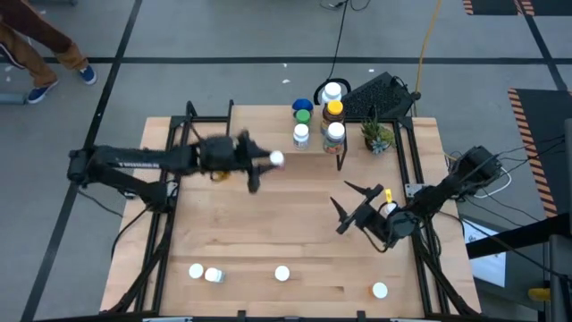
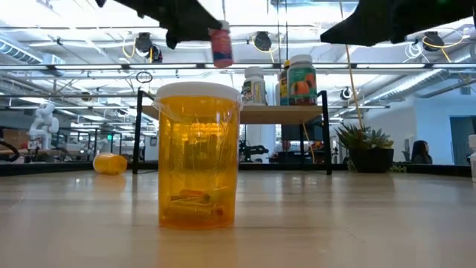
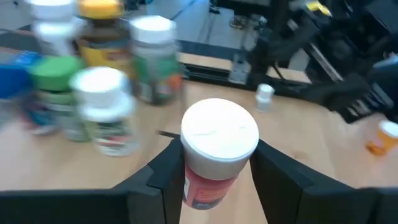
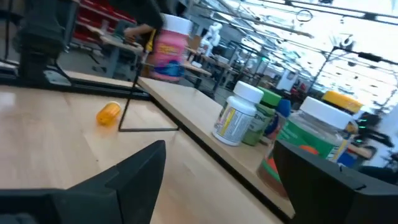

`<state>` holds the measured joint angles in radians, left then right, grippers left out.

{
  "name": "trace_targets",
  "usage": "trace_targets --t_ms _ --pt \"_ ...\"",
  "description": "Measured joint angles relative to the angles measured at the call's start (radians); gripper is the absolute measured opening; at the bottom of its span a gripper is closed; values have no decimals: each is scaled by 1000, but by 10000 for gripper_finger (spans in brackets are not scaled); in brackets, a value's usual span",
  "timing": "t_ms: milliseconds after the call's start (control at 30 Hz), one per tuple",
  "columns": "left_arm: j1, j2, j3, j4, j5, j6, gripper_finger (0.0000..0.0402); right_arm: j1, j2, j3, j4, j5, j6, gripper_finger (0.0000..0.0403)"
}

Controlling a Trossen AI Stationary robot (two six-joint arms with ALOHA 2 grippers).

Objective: Pick and place medicine bottles onto shelf by color
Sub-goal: Put the pink pill bottle on the shelf

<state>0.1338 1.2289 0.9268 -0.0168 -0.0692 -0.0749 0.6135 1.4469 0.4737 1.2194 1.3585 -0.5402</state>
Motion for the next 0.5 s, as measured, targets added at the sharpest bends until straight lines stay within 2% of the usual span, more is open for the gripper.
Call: trace_targets --t_ms 133,267,433,500 --pt "201 -6 0 -7 225 94 162 -17 -47 -46 1 -51 46 293" --pt "396 36 0 48 431 174 163 -35 -76 -71 1 -53 54 293" --pt "602 125 6 193 684 183 164 -69 -97 -96 0 -53 66 293" --pt "657 188 38 190 753 183 164 -90 -98 -102 0 -53 75 293"
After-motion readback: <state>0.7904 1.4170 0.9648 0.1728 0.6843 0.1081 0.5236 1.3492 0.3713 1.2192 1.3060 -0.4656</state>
